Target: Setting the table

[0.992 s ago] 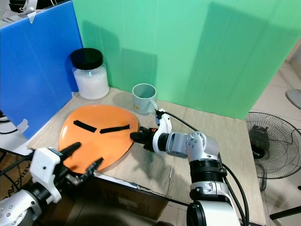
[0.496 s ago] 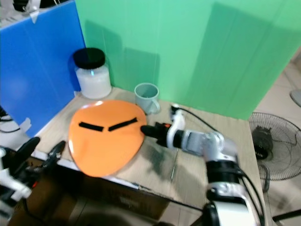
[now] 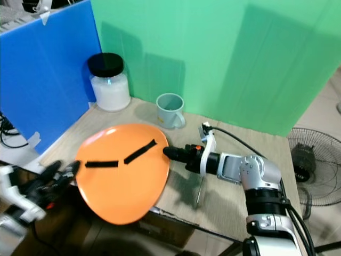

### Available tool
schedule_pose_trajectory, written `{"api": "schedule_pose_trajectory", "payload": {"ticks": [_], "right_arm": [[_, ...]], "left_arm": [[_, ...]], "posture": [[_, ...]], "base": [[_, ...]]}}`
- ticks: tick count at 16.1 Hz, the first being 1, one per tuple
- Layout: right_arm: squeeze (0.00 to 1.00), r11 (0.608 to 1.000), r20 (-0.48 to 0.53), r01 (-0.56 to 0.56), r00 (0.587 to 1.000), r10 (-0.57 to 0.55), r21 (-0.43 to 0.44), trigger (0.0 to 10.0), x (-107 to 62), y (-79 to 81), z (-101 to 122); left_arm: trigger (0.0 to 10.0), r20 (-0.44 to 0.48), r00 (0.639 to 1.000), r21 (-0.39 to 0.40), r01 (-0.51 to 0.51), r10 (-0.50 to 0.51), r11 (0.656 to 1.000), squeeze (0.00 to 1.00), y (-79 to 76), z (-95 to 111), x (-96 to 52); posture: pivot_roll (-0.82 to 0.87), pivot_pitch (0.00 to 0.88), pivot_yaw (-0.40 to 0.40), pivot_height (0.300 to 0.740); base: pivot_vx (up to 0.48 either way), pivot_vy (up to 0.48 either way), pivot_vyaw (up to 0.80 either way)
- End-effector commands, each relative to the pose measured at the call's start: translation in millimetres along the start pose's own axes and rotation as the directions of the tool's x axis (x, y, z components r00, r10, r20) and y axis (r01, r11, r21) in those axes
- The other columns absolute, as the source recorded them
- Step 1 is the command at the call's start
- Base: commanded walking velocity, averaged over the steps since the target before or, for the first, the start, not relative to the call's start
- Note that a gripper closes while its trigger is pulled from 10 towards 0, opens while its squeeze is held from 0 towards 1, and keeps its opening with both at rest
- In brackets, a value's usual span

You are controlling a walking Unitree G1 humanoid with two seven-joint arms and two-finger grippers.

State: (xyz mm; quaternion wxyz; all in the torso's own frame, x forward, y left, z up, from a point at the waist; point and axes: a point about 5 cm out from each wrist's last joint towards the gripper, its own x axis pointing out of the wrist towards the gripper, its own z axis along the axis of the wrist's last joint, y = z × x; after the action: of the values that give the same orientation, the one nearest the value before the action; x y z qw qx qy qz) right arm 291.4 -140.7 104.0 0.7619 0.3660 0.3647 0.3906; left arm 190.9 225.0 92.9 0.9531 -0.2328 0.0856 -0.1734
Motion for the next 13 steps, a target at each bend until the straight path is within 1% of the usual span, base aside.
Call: {"api": "schedule_pose_trajectory", "payload": {"ticks": [1, 2, 3, 4, 5, 6, 7, 8, 9, 11, 13], "right_arm": [[0.0, 1.0, 0.021, -0.019, 1.0, 0.019, -0.018, 0.0, -2.9, 3.1, 2.1], [0.0, 1.0, 0.026, -0.014, 1.0, 0.015, -0.016, 0.0, -2.9, 3.1, 1.4], [0.0, 1.0, 0.028, -0.014, 1.0, 0.015, -0.017, 0.0, -2.8, 3.2, 0.9], [0.0, 1.0, 0.03, -0.012, 0.999, 0.013, -0.015, 0.0, -2.4, 3.3, 0.4], [0.0, 1.0, 0.034, -0.011, 0.999, 0.012, -0.016, 0.0, -2.2, 3.3, 0.3], [0.0, 1.0, 0.039, -0.013, 0.999, 0.013, -0.012, 0.0, -1.7, 3.4, 0.0], [0.0, 1.0, 0.04, -0.013, 0.999, 0.014, -0.012, 0.0, -1.5, 3.4, -0.1], [0.0, 1.0, 0.041, -0.014, 0.999, 0.014, -0.011, 0.0, -0.6, 3.7, -0.8], [0.0, 1.0, 0.042, -0.015, 0.999, 0.015, -0.01, 0.0, -0.3, 3.8, -1.0], [0.0, 1.0, 0.039, -0.019, 0.999, 0.019, -0.006, 0.0, 1.4, 4.6, -2.1], [0.0, 1.0, 0.038, -0.021, 0.999, 0.021, -0.006, 0.0, 2.2, 5.1, -2.3]], "left_arm": [[10.0, -0.04, 0.999, -0.023, 0.023, -0.024, 0.999, 0.68, -0.3, -7.3, 6.5], [10.0, -0.049, 0.999, -0.046, 0.012, -0.014, 0.999, 0.51, 2.6, -11.5, 9.0], [10.0, -0.067, 0.998, -0.05, -0.004, 0.001, 0.999, 0.39, 5.8, -16.1, 9.5], [10.0, -0.094, 0.996, -0.057, -0.012, 0.007, 0.998, 0.21, 8.5, -21.9, 8.7], [10.0, -0.11, 0.994, -0.072, -0.006, -0.002, 0.997, 0.09, 8.9, -26.0, 7.9], [10.0, -0.119, 0.993, -0.08, 0.001, -0.01, 0.997, 0.0, 8.5, -28.6, 7.3], [10.0, -0.123, 0.992, -0.085, 0.007, -0.018, 0.996, 0.0, 8.1, -29.4, 7.3], [5.2, -0.13, 0.99, -0.098, 0.033, -0.045, 0.995, 0.0, 5.7, -30.6, 7.5], [0.0, -0.126, 0.99, -0.109, 0.048, -0.062, 0.993, 0.0, 4.2, -30.5, 7.3], [0.0, -0.121, 0.985, -0.163, 0.103, -0.123, 0.981, 0.0, -0.7, -32.4, 5.1], [0.0, -0.129, 0.982, -0.176, 0.115, -0.139, 0.978, 0.0, -1.2, -34.8, 3.6]], "posture": [[-0.09, 0.035, 0.026, 0.74], [-0.09, 0.037, 0.037, 0.74], [-0.1, 0.04, 0.046, 0.74], [-0.1, 0.041, 0.053, 0.74], [-0.1, 0.041, 0.053, 0.74], [-0.1, 0.043, 0.061, 0.74], [-0.1, 0.043, 0.061, 0.74], [-0.1, 0.044, 0.065, 0.74], [-0.1, 0.044, 0.065, 0.74], [-0.1, 0.045, 0.061, 0.74], [-0.1, 0.043, 0.056, 0.74]], "base": [[0.0, 0.0, 0.0], [0.0, 0.0, 0.0], [0.0, 0.0, 0.0], [0.0, 0.0, 0.0], [0.0, 0.0, 0.0], [0.0, 0.0, 0.0], [0.0, 0.0, 0.0], [0.0, 0.0, 0.0], [0.0, 0.0, 0.0], [0.0, 0.0, 0.0], [0.0, 0.0, 0.0]]}}
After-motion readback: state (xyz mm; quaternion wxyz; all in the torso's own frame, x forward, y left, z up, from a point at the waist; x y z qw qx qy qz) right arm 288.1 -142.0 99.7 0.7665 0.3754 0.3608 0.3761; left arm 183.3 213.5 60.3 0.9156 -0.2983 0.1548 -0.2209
